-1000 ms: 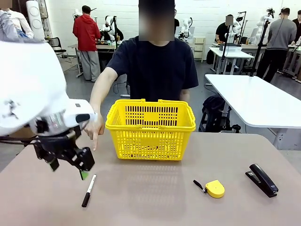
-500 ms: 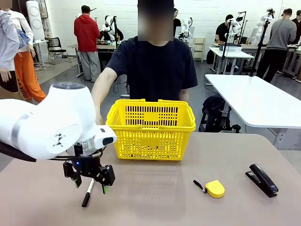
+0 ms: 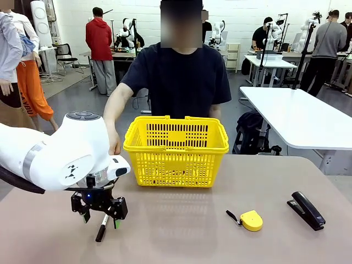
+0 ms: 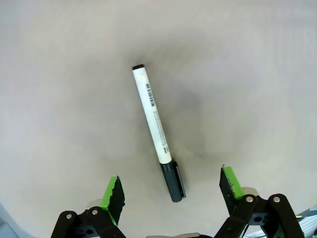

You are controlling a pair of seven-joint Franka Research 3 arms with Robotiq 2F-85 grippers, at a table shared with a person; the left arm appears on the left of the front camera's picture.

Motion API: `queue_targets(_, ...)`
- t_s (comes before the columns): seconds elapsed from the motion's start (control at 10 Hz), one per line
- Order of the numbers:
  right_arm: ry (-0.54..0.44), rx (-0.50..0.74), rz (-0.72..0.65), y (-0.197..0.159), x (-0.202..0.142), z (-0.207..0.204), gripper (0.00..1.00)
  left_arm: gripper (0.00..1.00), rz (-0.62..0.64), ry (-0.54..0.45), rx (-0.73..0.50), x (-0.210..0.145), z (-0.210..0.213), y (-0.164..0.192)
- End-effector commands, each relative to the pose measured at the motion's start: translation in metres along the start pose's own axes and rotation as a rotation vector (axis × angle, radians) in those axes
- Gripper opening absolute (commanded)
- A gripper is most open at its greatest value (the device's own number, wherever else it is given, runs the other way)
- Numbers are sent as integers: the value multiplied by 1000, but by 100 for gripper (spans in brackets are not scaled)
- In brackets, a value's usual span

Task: Place the items the person wants into the basket.
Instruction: Pick up the item the person points to and place it in the Market Basket.

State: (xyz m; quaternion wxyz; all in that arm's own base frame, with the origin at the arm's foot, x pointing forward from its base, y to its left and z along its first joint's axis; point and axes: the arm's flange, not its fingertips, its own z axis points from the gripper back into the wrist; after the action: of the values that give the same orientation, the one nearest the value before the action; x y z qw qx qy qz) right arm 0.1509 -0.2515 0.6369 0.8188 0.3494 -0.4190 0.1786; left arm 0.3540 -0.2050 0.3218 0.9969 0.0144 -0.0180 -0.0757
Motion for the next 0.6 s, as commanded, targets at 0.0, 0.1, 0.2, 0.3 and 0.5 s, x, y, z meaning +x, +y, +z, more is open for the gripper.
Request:
queue_targets(0.0,-21,16,12,1,2,0,100,100,52,-21,13,-16,-16,9)
queue_targets(0.1,-21,16,12,1,2,0,100,100,73,-19,-2,-13,-17,11)
queue_targets(0.2,-21,16,12,1,2,0,100,100,79,-26,-2,-15,-19,9)
queue_targets(0.3,-21,16,12,1,2,0,100,100,83,-29,1,-16,-20,8)
queue_targets(0.5,-21,16,12,1,2,0,100,100,90,-10,9,-13,-23,10)
